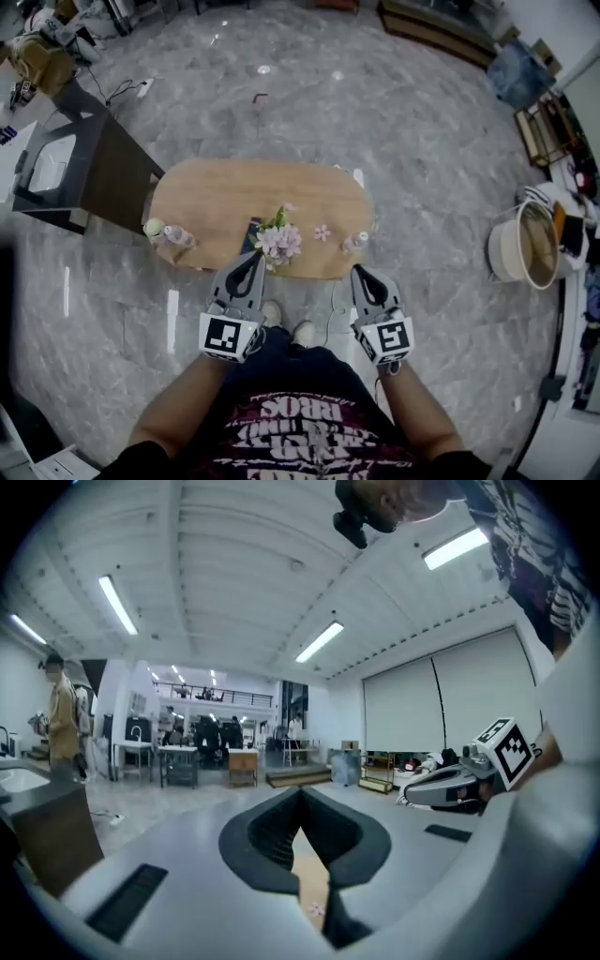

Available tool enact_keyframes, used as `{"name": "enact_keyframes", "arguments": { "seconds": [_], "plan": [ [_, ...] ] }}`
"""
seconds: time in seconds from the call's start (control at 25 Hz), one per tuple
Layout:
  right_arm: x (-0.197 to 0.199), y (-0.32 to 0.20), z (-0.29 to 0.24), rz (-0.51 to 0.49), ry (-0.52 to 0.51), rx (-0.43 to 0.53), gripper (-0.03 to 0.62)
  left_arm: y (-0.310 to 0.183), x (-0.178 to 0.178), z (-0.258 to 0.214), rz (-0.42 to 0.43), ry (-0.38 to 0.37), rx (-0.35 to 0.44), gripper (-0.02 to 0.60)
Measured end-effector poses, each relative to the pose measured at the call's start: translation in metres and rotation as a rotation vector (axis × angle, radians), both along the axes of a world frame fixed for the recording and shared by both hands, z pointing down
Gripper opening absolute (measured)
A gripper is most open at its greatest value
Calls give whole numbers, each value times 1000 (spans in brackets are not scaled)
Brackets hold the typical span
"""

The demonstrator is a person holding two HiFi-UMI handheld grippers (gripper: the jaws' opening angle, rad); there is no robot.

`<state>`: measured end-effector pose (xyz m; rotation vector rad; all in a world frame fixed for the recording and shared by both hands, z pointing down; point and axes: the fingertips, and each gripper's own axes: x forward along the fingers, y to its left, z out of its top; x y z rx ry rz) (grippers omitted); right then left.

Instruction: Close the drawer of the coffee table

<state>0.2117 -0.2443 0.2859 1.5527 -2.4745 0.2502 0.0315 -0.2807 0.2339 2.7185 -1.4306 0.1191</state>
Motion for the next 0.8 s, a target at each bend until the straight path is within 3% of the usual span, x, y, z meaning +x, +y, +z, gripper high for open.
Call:
{"name": "enact_keyframes", "arguments": {
  "seconds": [0.28, 0.48, 0.8],
  "plan": [
    [-19, -14, -34, -19, -13, 94, 34, -4, -4, -39, -51, -45, 118, 23],
    [-18, -18, -40, -13, -40, 99, 34, -8, -14, -38, -82, -40, 92, 23],
    [-19, -32, -25, -30, -54, 115, 34, -12, -2, -29, -60, -55, 105, 23]
  ]
}}
